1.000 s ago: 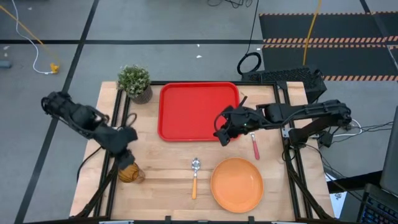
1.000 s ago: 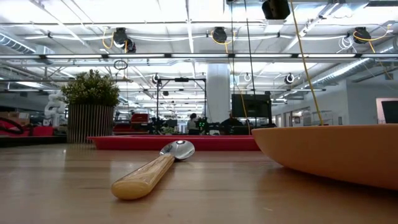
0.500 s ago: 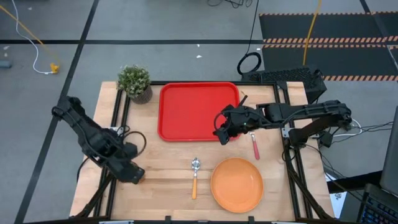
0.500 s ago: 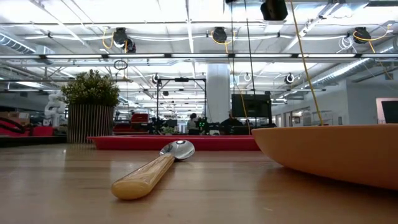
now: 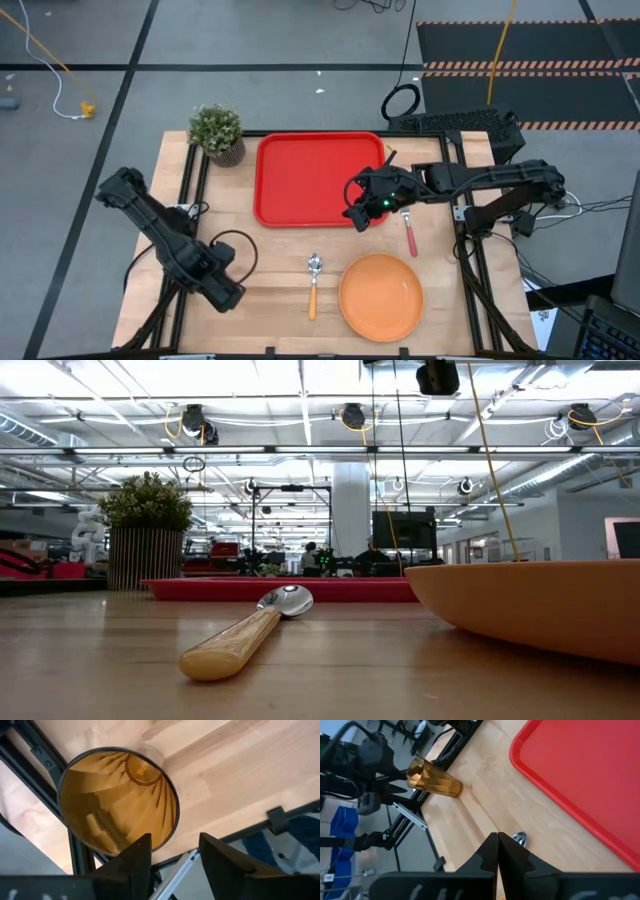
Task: Pick and place plate/cup/fork/spoon on tray
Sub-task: Put the orange cup on the red tray
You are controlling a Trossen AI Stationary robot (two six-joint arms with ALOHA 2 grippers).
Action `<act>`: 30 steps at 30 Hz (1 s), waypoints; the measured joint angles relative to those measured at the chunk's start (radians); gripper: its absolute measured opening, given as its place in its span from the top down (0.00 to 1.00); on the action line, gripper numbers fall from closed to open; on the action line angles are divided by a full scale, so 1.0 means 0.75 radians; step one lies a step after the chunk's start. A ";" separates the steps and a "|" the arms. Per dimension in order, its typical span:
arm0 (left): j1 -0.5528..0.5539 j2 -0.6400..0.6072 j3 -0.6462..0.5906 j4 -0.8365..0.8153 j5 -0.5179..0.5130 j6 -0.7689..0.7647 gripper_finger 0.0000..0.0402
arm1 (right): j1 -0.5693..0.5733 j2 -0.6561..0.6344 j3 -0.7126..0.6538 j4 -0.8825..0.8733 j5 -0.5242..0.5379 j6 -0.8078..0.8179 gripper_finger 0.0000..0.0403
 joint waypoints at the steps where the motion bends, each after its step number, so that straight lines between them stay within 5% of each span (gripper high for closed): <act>1: 0.003 0.010 -0.004 0.004 0.000 0.011 0.61 | 0.000 0.000 0.000 0.000 0.001 -0.007 1.00; 13: 0.014 0.034 -0.157 0.085 0.077 0.152 0.75 | 0.005 -0.001 0.000 0.000 -0.032 -0.024 1.00; 20: 0.028 0.025 -0.155 0.080 0.073 0.241 0.96 | 0.011 -0.001 0.000 0.000 -0.036 -0.043 1.00; 30: 0.116 -0.150 -0.132 -0.016 0.051 0.279 0.98 | 0.009 -0.008 0.000 0.000 -0.036 -0.105 1.00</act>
